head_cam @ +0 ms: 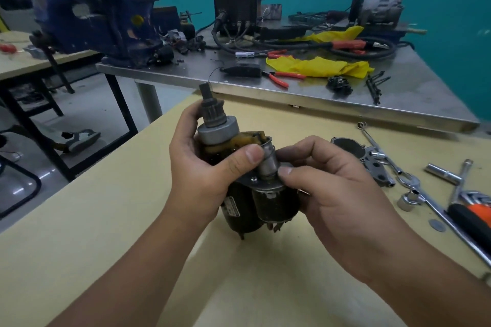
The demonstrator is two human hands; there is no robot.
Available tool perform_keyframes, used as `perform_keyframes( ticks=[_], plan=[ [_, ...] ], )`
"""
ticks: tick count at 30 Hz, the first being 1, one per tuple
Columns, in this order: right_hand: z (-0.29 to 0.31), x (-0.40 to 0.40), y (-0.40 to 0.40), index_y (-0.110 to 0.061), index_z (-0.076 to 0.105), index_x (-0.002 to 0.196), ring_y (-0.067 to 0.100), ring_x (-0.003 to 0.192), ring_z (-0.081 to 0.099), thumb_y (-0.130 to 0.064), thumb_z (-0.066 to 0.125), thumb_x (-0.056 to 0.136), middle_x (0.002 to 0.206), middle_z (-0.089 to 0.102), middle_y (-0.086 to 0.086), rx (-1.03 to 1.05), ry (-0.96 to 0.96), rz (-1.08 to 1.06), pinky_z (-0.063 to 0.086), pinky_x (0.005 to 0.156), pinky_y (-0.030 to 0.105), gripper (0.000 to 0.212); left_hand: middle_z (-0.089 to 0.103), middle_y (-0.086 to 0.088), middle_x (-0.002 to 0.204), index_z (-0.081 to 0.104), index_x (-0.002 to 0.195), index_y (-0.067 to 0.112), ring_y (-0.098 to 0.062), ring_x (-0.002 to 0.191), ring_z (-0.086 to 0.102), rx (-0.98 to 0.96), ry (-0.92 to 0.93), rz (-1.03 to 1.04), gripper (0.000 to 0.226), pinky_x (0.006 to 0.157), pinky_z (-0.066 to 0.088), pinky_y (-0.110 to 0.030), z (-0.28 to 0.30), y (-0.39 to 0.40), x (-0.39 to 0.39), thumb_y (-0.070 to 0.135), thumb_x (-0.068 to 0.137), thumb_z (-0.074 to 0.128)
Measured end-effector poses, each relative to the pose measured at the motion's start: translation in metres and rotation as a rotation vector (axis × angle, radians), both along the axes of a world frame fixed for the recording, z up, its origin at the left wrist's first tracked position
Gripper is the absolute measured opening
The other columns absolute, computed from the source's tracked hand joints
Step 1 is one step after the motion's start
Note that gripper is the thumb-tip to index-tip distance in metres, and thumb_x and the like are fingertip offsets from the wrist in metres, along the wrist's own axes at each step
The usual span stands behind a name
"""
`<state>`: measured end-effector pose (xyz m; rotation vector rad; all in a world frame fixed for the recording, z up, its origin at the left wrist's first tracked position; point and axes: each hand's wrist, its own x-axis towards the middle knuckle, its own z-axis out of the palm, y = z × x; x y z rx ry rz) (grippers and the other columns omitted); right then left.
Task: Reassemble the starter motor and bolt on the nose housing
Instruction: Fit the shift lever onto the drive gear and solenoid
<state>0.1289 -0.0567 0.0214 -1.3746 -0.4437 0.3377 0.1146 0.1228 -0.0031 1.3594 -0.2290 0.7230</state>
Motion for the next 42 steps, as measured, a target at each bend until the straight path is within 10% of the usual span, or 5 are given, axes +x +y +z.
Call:
perform_keyframes(
  ticks=[17, 32, 36, 42],
  plan=[
    [0.000, 0.008, -0.045, -0.020, 0.059, 0.078, 0.026, 0.078, 0.062, 0.007, 0.066, 0.084, 0.084, 0.062, 0.013, 0.175, 0.077, -0.255, 0.050, 0.065, 0.043, 0.029, 0.060, 0.000, 0.094, 0.054, 0.119, 0.026, -0.023, 0.085, 0.066, 0.087, -0.040, -0.054, 0.052, 0.075, 0.058, -0.043, -0.006, -0.067, 0.044, 0.034, 0.077, 0.085],
    [-0.008, 0.000, -0.060, -0.018, 0.062, 0.081, 0.018, 0.067, 0.059, 0.001, 0.053, 0.060, 0.076, 0.060, 0.006, 0.263, 0.158, -0.293, 0.050, 0.057, 0.033, 0.029, 0.060, -0.002, 0.096, 0.042, 0.133, 0.014, -0.014, 0.082, 0.068, 0.305, -0.110, -0.104, 0.080, 0.074, 0.054, -0.027, 0.005, -0.081, 0.033, 0.027, 0.070, 0.089],
    [-0.008, 0.000, -0.060, -0.018, 0.066, 0.088, 0.026, 0.081, 0.071, -0.027, 0.061, 0.075, 0.091, 0.070, 0.017, 0.317, 0.205, -0.255, 0.059, 0.067, 0.037, 0.017, 0.064, 0.012, 0.093, 0.041, 0.132, 0.017, -0.008, 0.082, 0.071, 0.320, -0.109, -0.139, 0.078, 0.073, 0.056, -0.021, 0.003, -0.083, 0.032, 0.026, 0.071, 0.089],
    [-0.005, 0.002, -0.035, -0.023, 0.065, 0.079, 0.030, 0.072, 0.069, -0.032, 0.073, 0.075, 0.084, 0.066, 0.016, 0.232, 0.059, -0.490, 0.058, 0.051, 0.043, 0.013, 0.057, -0.029, 0.093, 0.057, 0.112, 0.016, -0.043, 0.078, 0.060, 0.113, -0.047, -0.237, 0.026, 0.068, 0.055, -0.045, 0.005, -0.083, 0.033, 0.031, 0.091, 0.056]
  ],
)
